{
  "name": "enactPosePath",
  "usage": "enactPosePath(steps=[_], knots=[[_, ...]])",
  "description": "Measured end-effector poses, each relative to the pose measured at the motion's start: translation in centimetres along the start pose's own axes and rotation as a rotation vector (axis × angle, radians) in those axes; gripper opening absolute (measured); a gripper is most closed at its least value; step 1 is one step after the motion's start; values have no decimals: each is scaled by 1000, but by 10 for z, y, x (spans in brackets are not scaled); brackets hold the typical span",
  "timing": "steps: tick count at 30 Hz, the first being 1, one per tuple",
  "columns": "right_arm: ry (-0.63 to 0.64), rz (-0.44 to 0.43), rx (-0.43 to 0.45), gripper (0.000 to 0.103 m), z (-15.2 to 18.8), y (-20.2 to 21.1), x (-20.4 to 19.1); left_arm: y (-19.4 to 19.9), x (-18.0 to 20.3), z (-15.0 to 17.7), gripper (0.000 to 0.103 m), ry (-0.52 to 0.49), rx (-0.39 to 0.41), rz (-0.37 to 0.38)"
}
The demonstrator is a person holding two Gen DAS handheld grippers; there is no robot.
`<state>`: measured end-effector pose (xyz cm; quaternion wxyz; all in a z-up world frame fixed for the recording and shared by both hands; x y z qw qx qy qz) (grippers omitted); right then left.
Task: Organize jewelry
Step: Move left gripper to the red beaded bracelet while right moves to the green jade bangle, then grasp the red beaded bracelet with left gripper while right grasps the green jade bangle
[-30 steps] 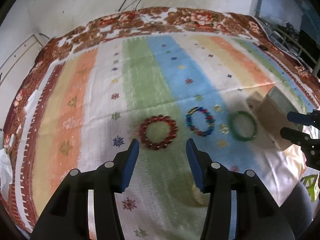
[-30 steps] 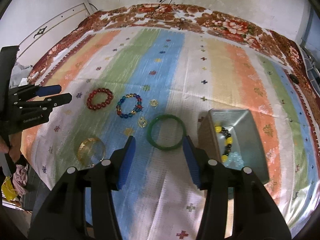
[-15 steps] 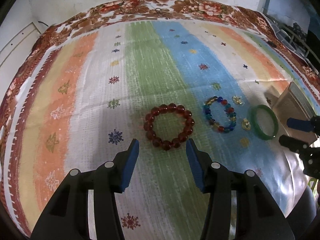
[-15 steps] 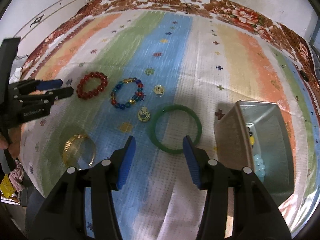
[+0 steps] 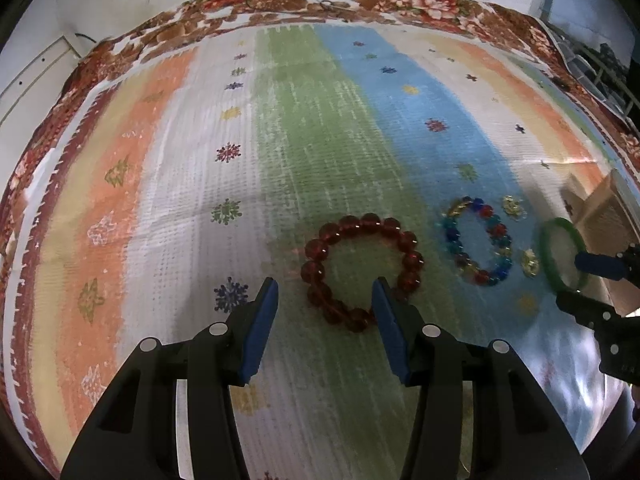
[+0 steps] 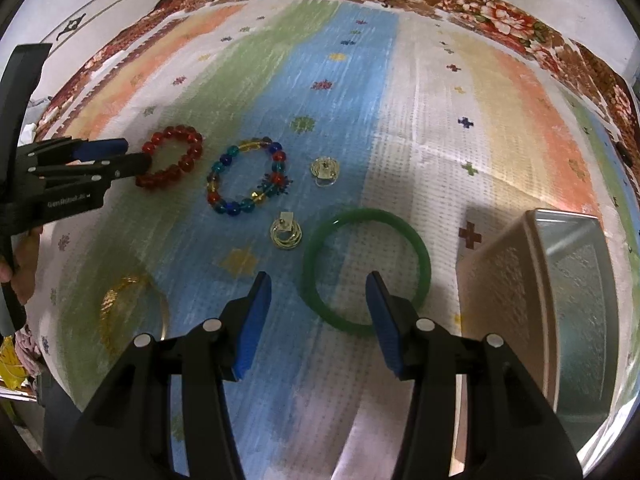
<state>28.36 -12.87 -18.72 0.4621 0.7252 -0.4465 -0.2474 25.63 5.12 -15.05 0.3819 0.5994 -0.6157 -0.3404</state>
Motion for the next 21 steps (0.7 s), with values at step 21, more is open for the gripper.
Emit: enactPosePath(steps=[21], knots=[[16,15,-10,54,-6,-18,-2,-16,5,-2,36,-60,-2,-34]])
Point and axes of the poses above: each gripper's, at about its wrist camera, not at the fingertips, and y roughly against the way its jaws point, x to its right, z to its underside, the point moved 5 cm from there along -y, roughly the way its jaws point, and after that the axes turned 7 degrees about y, right-handed, at the moved point
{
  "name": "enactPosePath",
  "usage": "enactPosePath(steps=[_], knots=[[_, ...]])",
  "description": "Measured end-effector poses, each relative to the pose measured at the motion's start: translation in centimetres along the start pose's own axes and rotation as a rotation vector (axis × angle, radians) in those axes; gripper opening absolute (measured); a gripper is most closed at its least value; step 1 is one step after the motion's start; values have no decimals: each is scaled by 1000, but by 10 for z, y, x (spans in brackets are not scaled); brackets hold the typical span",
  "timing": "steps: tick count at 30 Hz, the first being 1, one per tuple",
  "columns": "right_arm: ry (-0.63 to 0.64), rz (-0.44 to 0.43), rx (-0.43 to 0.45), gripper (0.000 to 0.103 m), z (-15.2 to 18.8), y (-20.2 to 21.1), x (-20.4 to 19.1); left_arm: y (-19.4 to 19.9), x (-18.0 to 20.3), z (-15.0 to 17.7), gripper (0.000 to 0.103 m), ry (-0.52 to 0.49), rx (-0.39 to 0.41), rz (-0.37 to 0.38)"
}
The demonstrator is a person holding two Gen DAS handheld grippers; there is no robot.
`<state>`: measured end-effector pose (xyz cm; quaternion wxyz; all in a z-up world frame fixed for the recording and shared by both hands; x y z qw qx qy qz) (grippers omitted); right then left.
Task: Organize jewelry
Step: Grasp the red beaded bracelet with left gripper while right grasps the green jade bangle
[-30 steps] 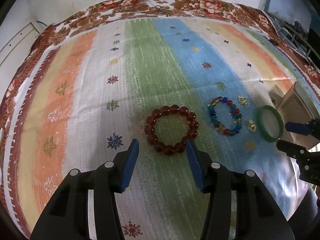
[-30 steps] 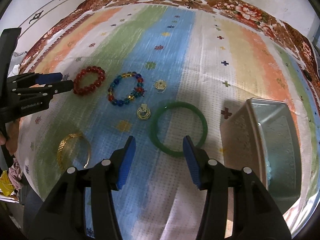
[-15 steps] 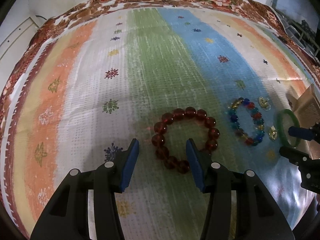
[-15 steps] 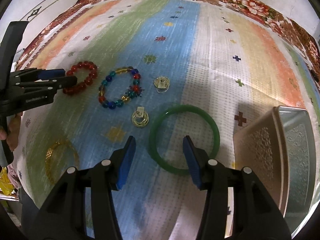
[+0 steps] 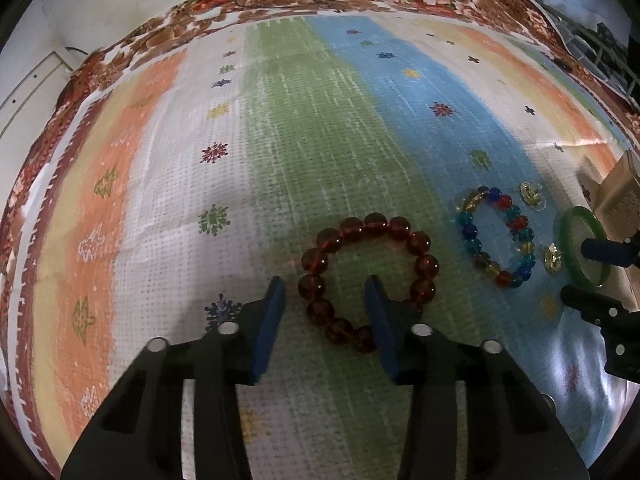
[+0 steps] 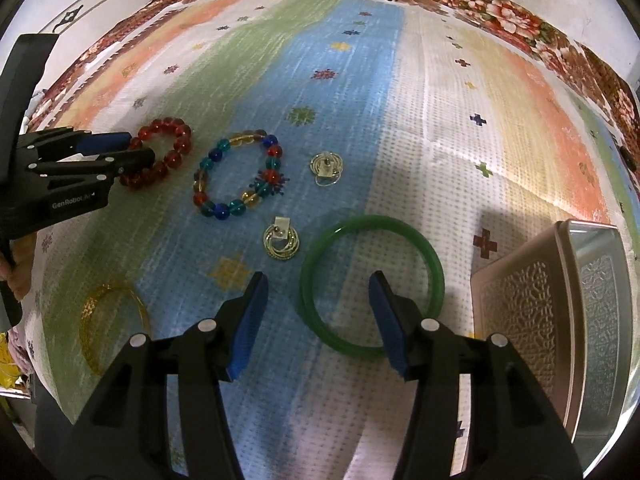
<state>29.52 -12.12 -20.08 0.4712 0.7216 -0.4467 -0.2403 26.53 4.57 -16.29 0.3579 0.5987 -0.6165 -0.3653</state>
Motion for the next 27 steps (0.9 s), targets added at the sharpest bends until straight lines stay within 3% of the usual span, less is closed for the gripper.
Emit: enactPosePath(steps=[3,7,9,11,16,27], knots=[[2,-2,-1,51,0,0,-1,0,2,1,31,-7,1,4],[17,-5,-1,39,0,1,-5,0,3,1,26,-10,4,10],[20,-8,1,35,0,1,-6,0,3,2,15,-10,7,7],[19,-8,5,23,0,1,-7,0,3,2,15,-8,10,14],[17,-16,7,9,0,2,-8,3,1,3,13,2,13,22],[22,-11,27,8,2,11,-11,12,-3,10,13,14,27,15]])
Point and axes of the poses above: each gripper's, at about its wrist camera, not at the fingertips, and y roughly against the way its jaws point, x to its right, z to its underside, the point moved 5 cm from there along -y, roughly the way its jaws point, and after that the axes turned 7 degrees about y, right-handed, at the moved point
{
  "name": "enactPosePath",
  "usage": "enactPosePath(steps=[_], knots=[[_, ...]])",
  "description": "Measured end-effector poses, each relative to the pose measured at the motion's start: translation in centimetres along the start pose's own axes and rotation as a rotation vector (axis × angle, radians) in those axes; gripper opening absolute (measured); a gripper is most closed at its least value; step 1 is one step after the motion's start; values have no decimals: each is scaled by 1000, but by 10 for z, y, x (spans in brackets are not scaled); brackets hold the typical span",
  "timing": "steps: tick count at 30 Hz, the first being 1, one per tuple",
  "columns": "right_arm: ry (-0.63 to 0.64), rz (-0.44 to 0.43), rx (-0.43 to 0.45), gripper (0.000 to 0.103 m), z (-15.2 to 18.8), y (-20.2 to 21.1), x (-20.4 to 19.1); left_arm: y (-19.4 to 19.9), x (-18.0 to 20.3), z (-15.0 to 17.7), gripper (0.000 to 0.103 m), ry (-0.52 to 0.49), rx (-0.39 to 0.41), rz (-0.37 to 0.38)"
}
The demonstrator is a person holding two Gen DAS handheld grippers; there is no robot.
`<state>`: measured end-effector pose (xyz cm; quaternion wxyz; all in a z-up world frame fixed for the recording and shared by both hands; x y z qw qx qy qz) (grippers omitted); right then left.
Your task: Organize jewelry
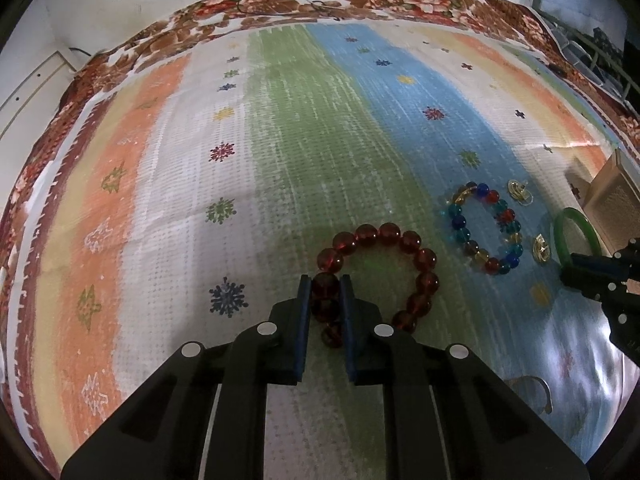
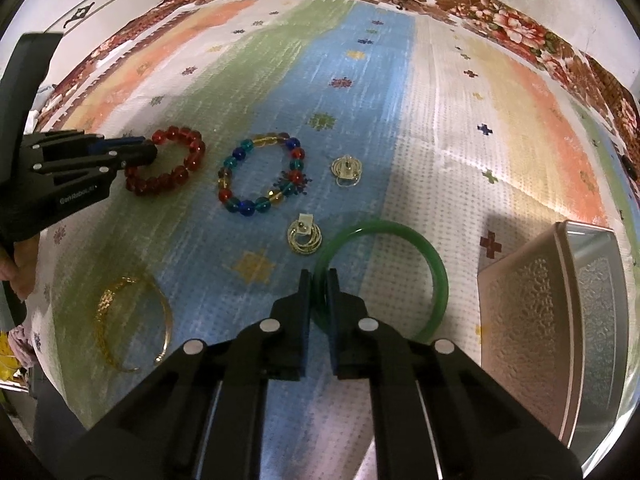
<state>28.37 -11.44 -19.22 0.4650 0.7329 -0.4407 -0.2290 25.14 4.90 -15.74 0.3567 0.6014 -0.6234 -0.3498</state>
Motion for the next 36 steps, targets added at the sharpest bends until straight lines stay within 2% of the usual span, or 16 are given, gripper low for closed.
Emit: enactPosePath(steps=[6,16,27,36], knots=[[5,-7,6,8,-1,7,-2,6,-1,5,13,20,-3,19],[0,-6,29,9,1,27,-2,27,8,3,13,2,19,9],[-18,8,81,9,5,67,9,66,36,-6,13,-43,70,17],[-63,46,121,10,17,104,33,91,69,-15,13,-91,102,21]])
Point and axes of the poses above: each gripper's, at about its wrist camera, not at the fingertips, and y roughly against the way its jaws point, x to its right, z to its underside, the point moved 5 cm from there along -y, roughly the way its jaws point, and after that the axes turned 7 degrees about y, right-handed, at the moved point
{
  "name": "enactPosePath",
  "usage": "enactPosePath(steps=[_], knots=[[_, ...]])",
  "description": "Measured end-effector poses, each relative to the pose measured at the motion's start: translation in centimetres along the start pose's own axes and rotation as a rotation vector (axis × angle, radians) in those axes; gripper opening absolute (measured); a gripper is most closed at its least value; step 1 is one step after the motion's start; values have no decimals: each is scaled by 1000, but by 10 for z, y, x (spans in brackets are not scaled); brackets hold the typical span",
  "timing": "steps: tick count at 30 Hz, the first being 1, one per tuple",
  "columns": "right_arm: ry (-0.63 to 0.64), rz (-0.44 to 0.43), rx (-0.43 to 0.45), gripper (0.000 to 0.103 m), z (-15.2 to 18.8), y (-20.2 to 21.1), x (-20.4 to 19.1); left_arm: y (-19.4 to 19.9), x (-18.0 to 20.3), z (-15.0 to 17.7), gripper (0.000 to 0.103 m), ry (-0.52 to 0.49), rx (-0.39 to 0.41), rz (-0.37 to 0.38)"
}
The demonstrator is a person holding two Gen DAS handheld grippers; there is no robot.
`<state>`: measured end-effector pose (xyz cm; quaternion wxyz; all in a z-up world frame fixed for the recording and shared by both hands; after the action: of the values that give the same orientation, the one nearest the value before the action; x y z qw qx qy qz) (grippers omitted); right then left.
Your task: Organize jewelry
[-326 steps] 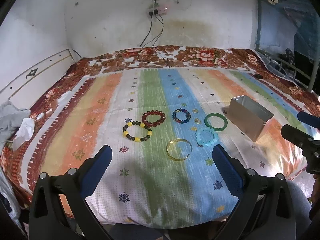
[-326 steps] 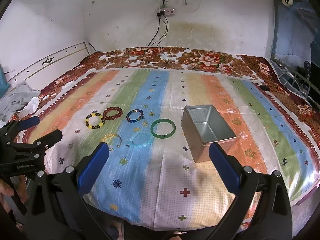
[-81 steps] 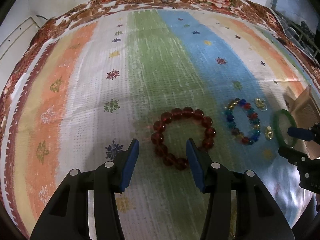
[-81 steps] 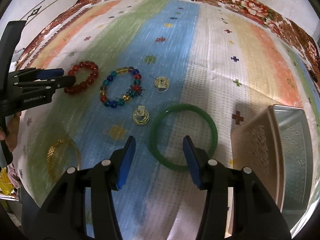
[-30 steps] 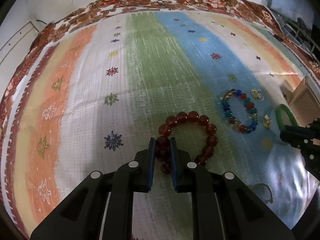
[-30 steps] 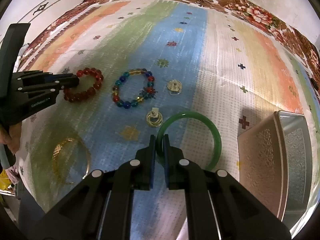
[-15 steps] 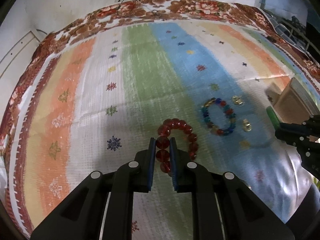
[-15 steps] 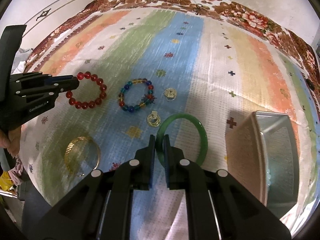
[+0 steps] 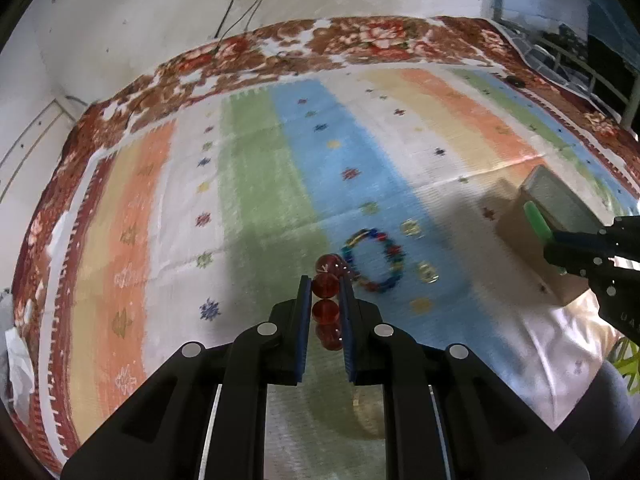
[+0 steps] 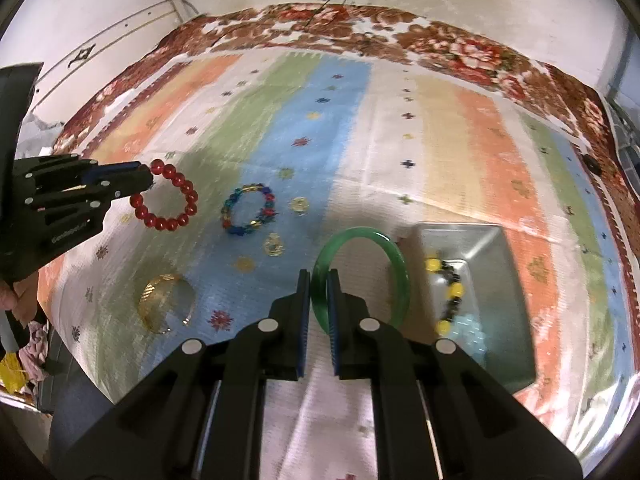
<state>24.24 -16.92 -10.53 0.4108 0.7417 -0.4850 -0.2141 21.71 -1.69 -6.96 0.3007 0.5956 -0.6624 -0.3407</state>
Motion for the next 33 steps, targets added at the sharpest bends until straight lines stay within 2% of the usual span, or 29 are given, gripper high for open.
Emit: enactPosePath(steps=[13,15,18,33], knots=[[-48,28,40,12,18,51,48,23,72,-26,13,-71,50,59],[-56,41,45,6,19,58,55,27,84,-30,13,-84,60,73],[-68,58,52,6,21,67,68,31,101,-36,13,-98,74,92],[-119,85,48,6,39,74,109,26,171,-51,13,-165,79,167]])
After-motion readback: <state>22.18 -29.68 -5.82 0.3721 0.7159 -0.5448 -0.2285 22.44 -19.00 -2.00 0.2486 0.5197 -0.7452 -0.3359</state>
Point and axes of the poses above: each gripper's, at about its wrist camera, not at the fingertips, and y roughly against the way its jaws point, x to its right, z to its underside, the point moved 5 cm from there along -y, roughly the way its jaws point, and after that the axes turned 7 degrees about y, right-handed, at the moved point
